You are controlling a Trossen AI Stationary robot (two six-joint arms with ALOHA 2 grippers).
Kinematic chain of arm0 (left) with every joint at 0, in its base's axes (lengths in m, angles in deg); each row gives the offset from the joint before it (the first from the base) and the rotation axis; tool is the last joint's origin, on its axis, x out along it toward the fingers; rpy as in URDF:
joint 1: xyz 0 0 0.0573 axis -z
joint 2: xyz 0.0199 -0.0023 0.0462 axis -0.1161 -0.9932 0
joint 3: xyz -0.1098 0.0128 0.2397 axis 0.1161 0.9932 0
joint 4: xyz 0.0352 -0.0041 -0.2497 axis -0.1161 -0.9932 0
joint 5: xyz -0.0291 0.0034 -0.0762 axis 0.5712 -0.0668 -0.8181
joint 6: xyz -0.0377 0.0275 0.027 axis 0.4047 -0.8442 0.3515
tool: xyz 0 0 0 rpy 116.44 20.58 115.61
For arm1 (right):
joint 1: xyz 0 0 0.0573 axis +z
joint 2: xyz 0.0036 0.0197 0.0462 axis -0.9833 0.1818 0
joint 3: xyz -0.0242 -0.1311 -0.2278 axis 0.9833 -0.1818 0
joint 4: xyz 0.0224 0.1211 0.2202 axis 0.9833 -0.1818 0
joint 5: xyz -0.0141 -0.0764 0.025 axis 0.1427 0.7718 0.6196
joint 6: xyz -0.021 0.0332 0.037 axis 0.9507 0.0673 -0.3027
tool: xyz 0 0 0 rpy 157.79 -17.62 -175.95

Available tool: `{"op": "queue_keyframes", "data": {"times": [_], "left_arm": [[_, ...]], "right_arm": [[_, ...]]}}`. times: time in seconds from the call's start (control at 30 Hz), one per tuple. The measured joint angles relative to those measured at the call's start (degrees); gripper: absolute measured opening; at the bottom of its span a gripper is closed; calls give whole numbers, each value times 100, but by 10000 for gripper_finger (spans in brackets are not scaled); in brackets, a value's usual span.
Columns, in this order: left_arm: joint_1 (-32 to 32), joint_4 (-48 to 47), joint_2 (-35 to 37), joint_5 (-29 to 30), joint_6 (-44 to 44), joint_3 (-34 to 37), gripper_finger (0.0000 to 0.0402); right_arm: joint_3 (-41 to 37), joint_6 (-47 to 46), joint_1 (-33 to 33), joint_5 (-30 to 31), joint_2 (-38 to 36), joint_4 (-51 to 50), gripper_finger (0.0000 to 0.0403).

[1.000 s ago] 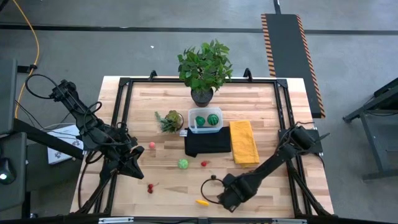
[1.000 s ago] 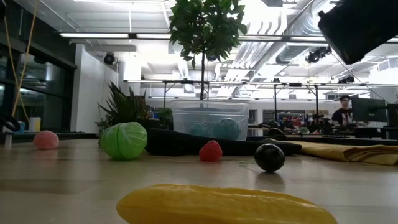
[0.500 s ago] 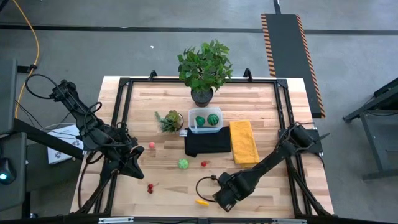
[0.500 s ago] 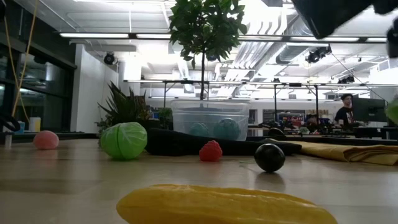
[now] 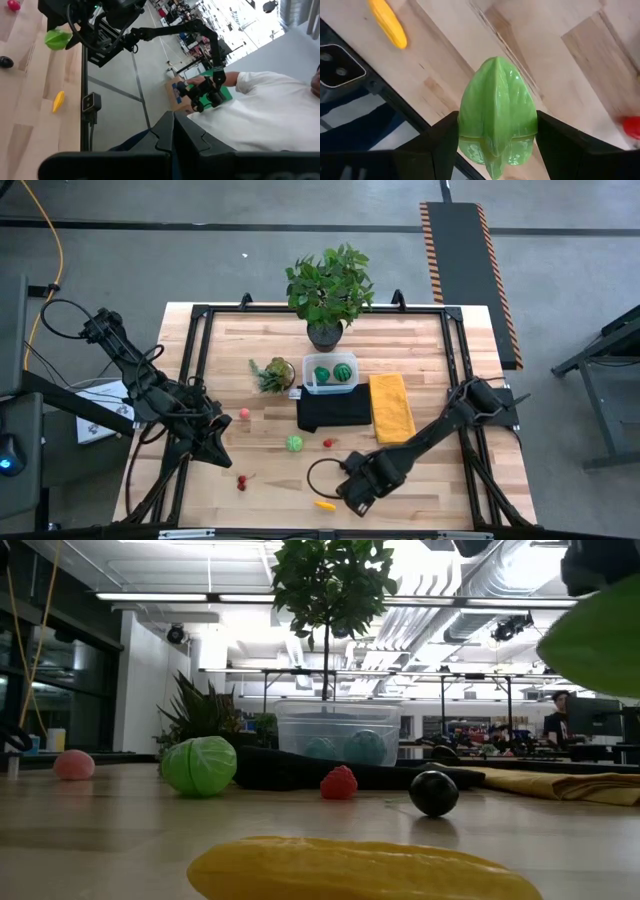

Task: Pick and placing Produce into tupperware
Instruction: Put the starfruit into the transparent bin

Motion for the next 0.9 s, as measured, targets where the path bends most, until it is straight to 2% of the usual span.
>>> {"op": "queue_keyframes", "data": {"times": [0.23, 0.37, 0.67, 0.9], "left_arm": [[0, -3, 0, 0, -7, 0, 1], [2, -4, 0, 0, -24, 0, 1], [1, -4, 0, 0, -24, 0, 1], [0, -4, 0, 0, -24, 0, 1]], "right_arm": [[418, 253, -86, 1, 1, -211, 218], [823, 480, -193, 27, 1, -712, 218], [1961, 1011, -528, 597, -1, -1851, 218], [2772, 1364, -780, 869, -1, -2139, 218]]}}
